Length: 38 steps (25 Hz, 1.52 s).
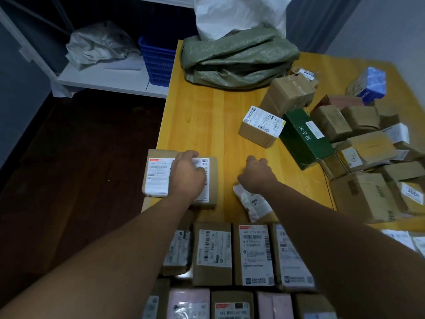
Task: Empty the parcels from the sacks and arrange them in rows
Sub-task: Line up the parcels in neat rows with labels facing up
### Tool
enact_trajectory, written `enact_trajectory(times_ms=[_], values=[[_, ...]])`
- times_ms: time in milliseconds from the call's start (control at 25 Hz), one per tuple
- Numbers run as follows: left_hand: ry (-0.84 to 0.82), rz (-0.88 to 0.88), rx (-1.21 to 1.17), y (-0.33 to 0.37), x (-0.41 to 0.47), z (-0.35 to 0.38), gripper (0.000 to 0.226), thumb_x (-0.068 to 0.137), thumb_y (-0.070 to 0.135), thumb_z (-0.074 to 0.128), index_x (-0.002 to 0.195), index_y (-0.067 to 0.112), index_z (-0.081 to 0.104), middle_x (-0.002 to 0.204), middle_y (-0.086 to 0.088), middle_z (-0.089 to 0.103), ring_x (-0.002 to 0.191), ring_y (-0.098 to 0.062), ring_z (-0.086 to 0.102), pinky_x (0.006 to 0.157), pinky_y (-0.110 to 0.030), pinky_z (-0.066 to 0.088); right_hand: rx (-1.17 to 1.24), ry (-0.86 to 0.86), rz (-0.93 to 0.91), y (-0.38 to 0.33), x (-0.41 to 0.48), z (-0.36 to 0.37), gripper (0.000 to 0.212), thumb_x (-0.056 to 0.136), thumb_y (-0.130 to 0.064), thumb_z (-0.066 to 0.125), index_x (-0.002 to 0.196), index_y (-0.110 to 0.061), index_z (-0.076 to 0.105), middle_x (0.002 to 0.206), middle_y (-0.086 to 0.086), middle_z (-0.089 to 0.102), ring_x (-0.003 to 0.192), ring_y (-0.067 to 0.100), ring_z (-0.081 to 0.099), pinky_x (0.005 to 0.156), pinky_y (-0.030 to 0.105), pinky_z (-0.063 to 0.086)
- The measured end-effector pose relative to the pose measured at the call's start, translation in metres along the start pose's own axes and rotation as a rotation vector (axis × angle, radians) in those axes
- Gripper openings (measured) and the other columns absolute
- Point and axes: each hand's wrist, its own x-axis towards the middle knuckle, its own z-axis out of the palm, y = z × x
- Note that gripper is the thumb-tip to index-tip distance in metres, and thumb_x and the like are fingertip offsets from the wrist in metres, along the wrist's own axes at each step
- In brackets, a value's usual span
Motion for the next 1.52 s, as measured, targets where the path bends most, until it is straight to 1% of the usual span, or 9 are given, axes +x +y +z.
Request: enact_trajectory(times_ms=[200,400,480,680,840,1040,1160,1280,1520], values=[[-0.120,0.000,-0.049,0.031,0.004,0.061,0.032,0.091,0.008,0.057,0.122,0.015,0.061,0.114,-0.002,0.064,0.104,-0.021,0.061,0.085,-0.028,0.047,0.001,-0.102,0.136,0.055,0.020,-0.011,0.045,0.096,-0.018,0.054,0.137,-0.007,0.039,0.145,0.022,0.032,0.130,0.040,0.043,0.105,0.045,0.041],[-0.386,-0.062,0.317,0.040,0.005,0.130,0.039,0.083,0.017,0.065,0.122,0.013,0.060,0.122,-0.012,0.059,0.112,-0.030,0.057,0.092,-0.039,0.051,-0.010,0.323,0.130,0.113,0.042,-0.049,0.050,0.089,-0.022,0.062,0.132,-0.008,0.040,0.135,0.020,0.038,0.125,0.037,0.039,0.098,0.045,0.043],[-0.398,-0.085,0.426,0.040,0.011,0.151,0.045,0.082,0.024,0.067,0.126,0.014,0.059,0.125,-0.013,0.056,0.118,-0.033,0.051,0.096,-0.040,0.049,-0.047,0.395,0.108,0.132,0.059,-0.064,0.055,0.087,-0.024,0.063,0.134,-0.007,0.039,0.135,0.020,0.038,0.125,0.037,0.038,0.100,0.044,0.042],[-0.381,-0.159,0.536,0.038,0.012,0.190,0.059,0.080,0.030,0.074,0.133,0.021,0.050,0.131,-0.010,0.045,0.126,-0.031,0.039,0.100,-0.043,0.042,-0.098,0.307,0.123,0.166,0.090,-0.069,0.083,0.091,-0.030,0.063,0.155,-0.003,0.017,0.157,0.025,0.021,0.143,0.042,0.024,0.111,0.051,0.036],[-0.334,-0.178,0.598,0.035,0.014,0.199,0.064,0.078,0.034,0.078,0.133,0.023,0.049,0.133,-0.008,0.044,0.128,-0.029,0.037,0.099,-0.046,0.041,-0.179,0.351,0.122,0.179,0.102,-0.068,0.087,0.090,-0.038,0.061,0.156,-0.004,0.014,0.157,0.028,0.021,0.144,0.045,0.021,0.113,0.053,0.033],[-0.313,-0.153,0.557,0.036,0.019,0.191,0.040,0.083,0.031,0.068,0.119,0.018,0.057,0.124,-0.010,0.054,0.121,-0.033,0.043,0.092,-0.039,0.042,-0.215,0.336,0.131,0.180,0.102,-0.070,0.082,0.088,-0.042,0.063,0.151,-0.007,0.025,0.146,0.029,0.032,0.136,0.044,0.032,0.107,0.049,0.037],[-0.248,-0.225,0.323,0.043,0.026,0.173,0.025,0.087,0.019,0.055,0.110,0.009,0.054,0.110,-0.012,0.059,0.102,-0.033,0.056,0.078,-0.036,0.046,-0.247,0.310,0.149,0.180,0.094,-0.068,0.075,0.089,-0.043,0.062,0.149,-0.011,0.028,0.146,0.028,0.032,0.135,0.044,0.033,0.107,0.050,0.035],[-0.169,-0.345,0.124,0.051,0.033,0.156,0.027,0.086,0.012,0.050,0.111,0.003,0.056,0.107,-0.014,0.062,0.092,-0.034,0.058,0.073,-0.033,0.043,-0.139,0.279,0.216,0.177,0.087,-0.065,0.075,0.089,-0.039,0.065,0.148,-0.015,0.025,0.145,0.029,0.031,0.134,0.045,0.034,0.107,0.053,0.036],[0.099,-0.326,-0.081,0.078,0.056,0.124,0.027,0.084,0.007,0.045,0.106,0.007,0.060,0.102,-0.014,0.063,0.087,-0.034,0.057,0.071,-0.034,0.042,0.010,0.261,0.257,0.182,0.063,-0.059,0.098,0.078,-0.045,0.078,0.147,-0.006,0.022,0.138,0.024,0.038,0.127,0.040,0.042,0.097,0.050,0.046]])
